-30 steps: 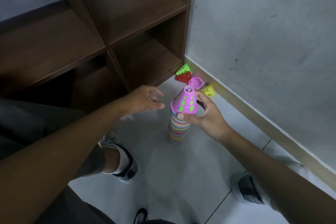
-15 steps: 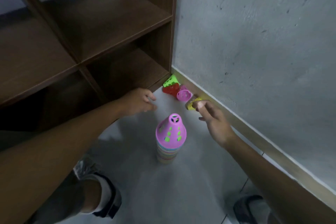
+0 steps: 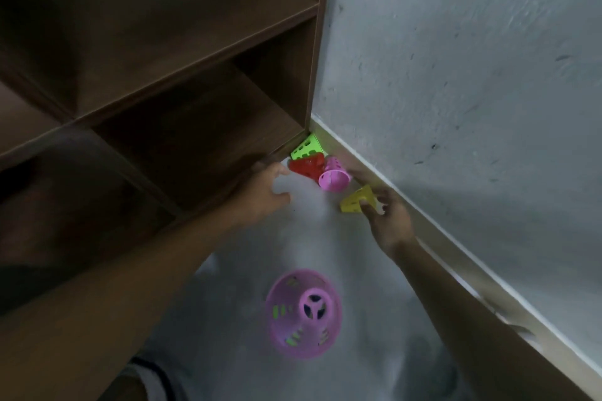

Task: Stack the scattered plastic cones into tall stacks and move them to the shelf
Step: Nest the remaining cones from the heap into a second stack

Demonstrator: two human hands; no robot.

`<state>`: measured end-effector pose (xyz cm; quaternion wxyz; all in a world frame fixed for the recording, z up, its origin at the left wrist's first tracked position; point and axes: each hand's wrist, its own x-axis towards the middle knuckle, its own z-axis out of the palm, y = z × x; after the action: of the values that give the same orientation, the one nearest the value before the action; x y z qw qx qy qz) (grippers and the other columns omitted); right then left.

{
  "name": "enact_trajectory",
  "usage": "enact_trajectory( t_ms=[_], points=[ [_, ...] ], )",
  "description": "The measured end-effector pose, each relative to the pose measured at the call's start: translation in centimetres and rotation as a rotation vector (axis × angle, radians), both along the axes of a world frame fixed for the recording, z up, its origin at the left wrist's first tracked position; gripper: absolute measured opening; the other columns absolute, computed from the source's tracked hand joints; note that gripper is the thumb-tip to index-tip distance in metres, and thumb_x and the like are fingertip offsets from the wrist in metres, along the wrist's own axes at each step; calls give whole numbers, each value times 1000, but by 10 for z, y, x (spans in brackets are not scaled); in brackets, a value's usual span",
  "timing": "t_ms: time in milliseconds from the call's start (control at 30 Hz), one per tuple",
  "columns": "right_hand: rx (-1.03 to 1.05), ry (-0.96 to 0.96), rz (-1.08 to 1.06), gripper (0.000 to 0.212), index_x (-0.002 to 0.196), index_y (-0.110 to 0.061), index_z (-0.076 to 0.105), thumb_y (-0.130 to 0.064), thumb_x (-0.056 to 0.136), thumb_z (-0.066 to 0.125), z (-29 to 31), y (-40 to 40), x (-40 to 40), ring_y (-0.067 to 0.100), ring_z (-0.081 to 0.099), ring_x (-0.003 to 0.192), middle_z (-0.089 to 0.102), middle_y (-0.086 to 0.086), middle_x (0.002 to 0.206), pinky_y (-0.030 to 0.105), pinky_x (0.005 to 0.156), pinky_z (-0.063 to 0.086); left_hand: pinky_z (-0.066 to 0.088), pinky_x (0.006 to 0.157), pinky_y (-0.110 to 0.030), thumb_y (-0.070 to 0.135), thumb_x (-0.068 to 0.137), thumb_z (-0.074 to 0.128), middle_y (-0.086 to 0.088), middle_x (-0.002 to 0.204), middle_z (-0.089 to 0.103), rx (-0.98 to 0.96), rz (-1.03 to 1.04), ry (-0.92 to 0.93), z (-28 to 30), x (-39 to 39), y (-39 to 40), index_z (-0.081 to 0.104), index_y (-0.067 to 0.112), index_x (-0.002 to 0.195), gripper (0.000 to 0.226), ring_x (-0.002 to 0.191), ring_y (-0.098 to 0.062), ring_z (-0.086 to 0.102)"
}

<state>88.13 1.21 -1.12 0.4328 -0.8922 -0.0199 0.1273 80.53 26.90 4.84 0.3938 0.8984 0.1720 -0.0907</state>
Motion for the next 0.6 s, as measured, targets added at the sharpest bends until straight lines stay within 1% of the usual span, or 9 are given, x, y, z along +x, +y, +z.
enact_trajectory(
  t_ms=[67, 167, 267, 333, 400, 433, 500, 533, 600],
  points=[
    [-2, -44, 12, 34, 122, -14, 59, -22, 91, 70, -9, 0, 2, 25, 60, 111, 65, 1, 113, 31, 91, 45, 43, 98, -27, 19, 89, 75, -12, 137, 42, 30, -15, -35, -4, 15, -3, 52, 15, 139, 55, 122, -26, 50],
    [25, -121, 60, 33, 118, -25, 57, -12, 90, 70, -13, 5, 5, 19, 56, 115, 61, -8, 118, 24, 92, 36, 33, 93, -19, 17, 88, 75, -10, 137, 36, 48, -15, -44, -13, 36, -8, 51, 17, 140, 58, 114, -19, 47],
    [43, -152, 126, 42, 123, -33, 59, -9, 89, 67, -19, 12, 17, 9, 54, 123, 59, -19, 130, 25, 97, 41, 33, 101, -18, 11, 85, 75, -11, 142, 30, 64, -37, -64, -24, 58, -13, 52, 18, 140, 60, 123, -25, 47],
    [58, -151, 153, 51, 133, -34, 59, -8, 89, 65, -22, 17, 26, 8, 54, 123, 60, -16, 134, 23, 98, 45, 31, 110, -24, 12, 83, 75, -11, 148, 24, 101, -56, -62, -29, 73, -16, 51, 21, 142, 64, 132, -32, 38],
    [71, -132, 162, 49, 134, -28, 60, -7, 90, 67, -23, 24, 35, 10, 56, 121, 62, -10, 132, 13, 94, 45, 26, 114, -29, 15, 83, 75, -9, 154, 18, 148, -66, -34, -36, 88, -19, 48, 26, 144, 68, 137, -34, 27],
    [70, -121, 160, 46, 134, -26, 60, -9, 91, 68, -25, 28, 37, 11, 57, 121, 63, -9, 131, 15, 95, 46, 25, 115, -32, 15, 82, 75, -7, 155, 15, 166, -75, -19, -39, 94, -21, 47, 28, 145, 70, 137, -35, 23],
    [54, -98, 137, 43, 132, -25, 61, -14, 92, 69, -30, 34, 41, 13, 58, 121, 65, -8, 129, 27, 98, 48, 26, 118, -40, 17, 80, 78, -7, 157, 11, 199, -103, 30, -46, 105, -22, 45, 32, 145, 74, 139, -37, 19],
    [41, -87, 126, 41, 132, -25, 61, -16, 92, 69, -30, 37, 42, 13, 59, 119, 65, -8, 127, 29, 96, 47, 26, 119, -45, 19, 78, 80, -7, 158, 8, 211, -124, 58, -50, 110, -21, 44, 33, 146, 78, 140, -38, 17],
    [-4, -69, 108, 35, 128, -20, 62, -20, 94, 67, -33, 41, 45, 15, 60, 111, 66, -6, 121, 23, 85, 42, 25, 119, -50, 24, 75, 84, -7, 159, 3, 230, -168, 102, -55, 116, -21, 43, 34, 147, 83, 142, -40, 13]
  ],
)
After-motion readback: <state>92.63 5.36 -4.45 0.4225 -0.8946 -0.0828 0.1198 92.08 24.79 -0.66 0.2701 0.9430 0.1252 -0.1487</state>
